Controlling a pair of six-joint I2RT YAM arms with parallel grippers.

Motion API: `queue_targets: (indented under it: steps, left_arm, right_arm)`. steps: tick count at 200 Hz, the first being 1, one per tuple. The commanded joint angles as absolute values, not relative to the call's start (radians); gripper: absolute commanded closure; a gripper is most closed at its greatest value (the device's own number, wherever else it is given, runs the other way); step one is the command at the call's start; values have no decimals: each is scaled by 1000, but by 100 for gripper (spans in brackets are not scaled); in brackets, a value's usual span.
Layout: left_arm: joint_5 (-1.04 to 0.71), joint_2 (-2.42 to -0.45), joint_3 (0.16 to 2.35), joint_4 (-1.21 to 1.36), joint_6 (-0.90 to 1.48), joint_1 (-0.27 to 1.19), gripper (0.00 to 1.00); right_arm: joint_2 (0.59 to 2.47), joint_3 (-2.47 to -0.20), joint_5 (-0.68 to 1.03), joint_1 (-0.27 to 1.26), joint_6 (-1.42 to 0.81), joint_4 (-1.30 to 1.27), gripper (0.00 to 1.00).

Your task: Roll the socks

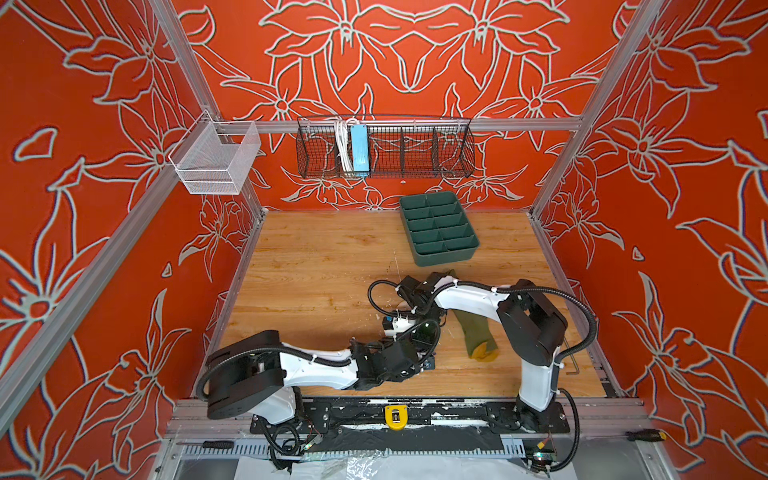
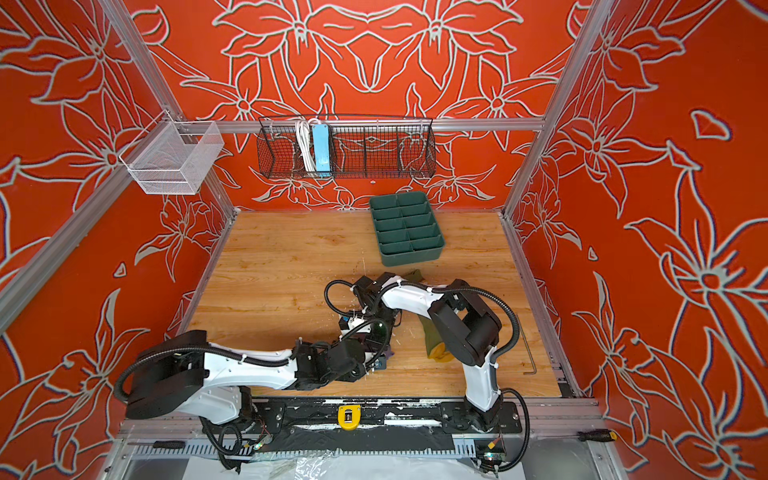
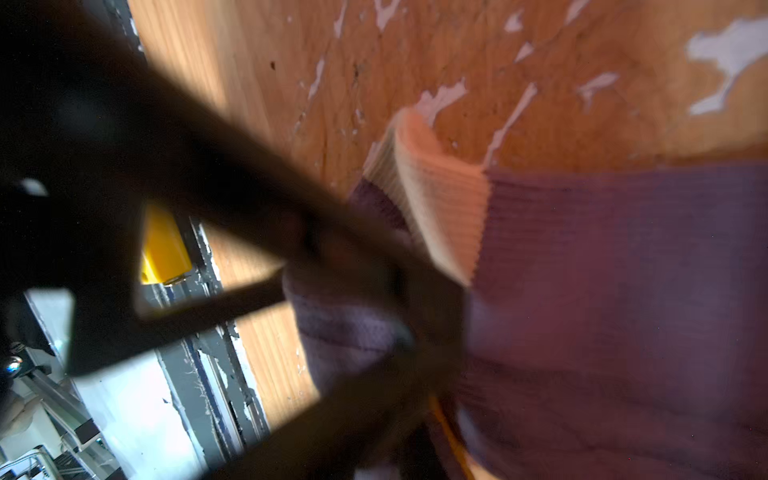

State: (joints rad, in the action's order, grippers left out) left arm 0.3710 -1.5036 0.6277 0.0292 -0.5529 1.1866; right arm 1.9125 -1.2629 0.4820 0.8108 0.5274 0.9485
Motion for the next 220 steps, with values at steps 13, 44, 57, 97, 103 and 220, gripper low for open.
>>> queue_targets:
  steps: [13,44,57,97,103,220]
  left_arm:
    - [393,-1625,703,52,-517,1186,47]
    - [373,-1675,767,1,-529,1187,83]
    - [366,-1669,773,-23,-539,1187,96]
    - [324,-1601,738,-98,-565,1187,100]
    - [319,-1591,728,-104,-568,1187,100]
    - [135,-1588,805,-241,-547,1186,100]
  right_arm:
    - [1919,-1221,476,815,519,943,100]
    - [1884,-1202,460,816,510,908,100]
    - [1856,-1184,430,812,505,890,100]
    - [1671,-1042,261,788,460,703,85]
    - [1631,-1014,244,784,454,674,75]
    - [632,-711,-543,712,330,201,10]
